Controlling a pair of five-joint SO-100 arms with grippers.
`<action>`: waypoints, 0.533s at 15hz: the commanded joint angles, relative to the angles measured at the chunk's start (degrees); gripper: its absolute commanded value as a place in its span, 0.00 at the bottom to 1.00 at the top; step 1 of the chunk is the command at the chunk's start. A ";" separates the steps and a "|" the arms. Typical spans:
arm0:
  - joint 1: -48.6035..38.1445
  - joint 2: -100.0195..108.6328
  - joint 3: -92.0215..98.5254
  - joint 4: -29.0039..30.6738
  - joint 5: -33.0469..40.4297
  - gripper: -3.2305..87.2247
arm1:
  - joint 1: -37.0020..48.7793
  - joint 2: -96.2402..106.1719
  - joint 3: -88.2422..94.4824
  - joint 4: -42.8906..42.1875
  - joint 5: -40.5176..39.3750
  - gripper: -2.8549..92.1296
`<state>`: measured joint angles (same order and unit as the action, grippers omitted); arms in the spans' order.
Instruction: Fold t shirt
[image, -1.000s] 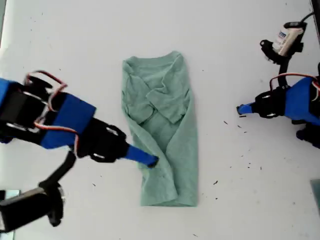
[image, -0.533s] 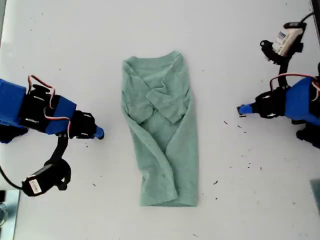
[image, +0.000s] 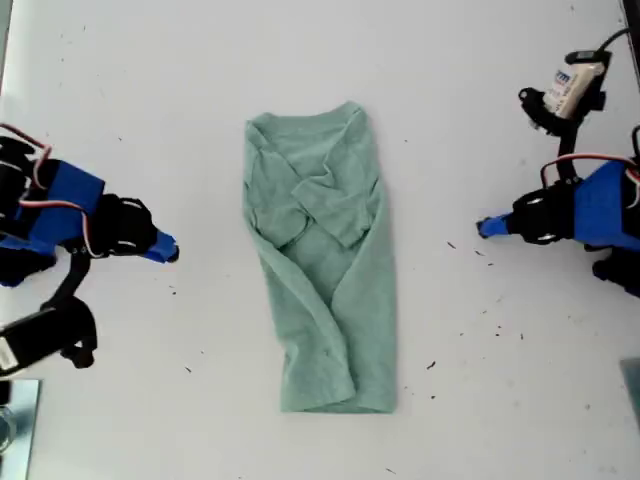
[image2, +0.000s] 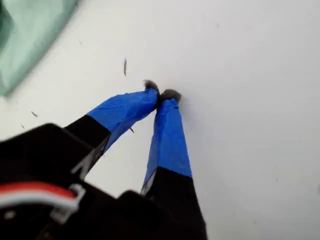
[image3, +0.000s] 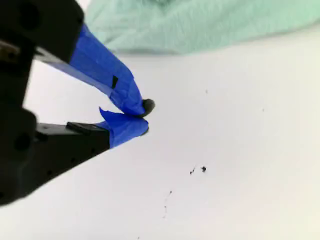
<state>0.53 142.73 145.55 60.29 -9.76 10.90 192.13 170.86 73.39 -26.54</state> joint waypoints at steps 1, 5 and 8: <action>3.69 -10.37 -26.10 9.14 0.97 0.21 | -5.45 -27.69 -35.51 3.08 1.23 0.18; 12.92 -51.77 -82.27 22.76 4.75 0.31 | -21.18 -81.21 -97.91 24.35 10.28 0.39; 15.12 -58.71 -85.17 21.88 1.85 0.30 | -26.54 -88.15 -100.20 20.57 18.63 0.37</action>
<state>14.41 84.38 64.51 82.35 -6.77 -13.36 104.68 75.06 95.54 -11.25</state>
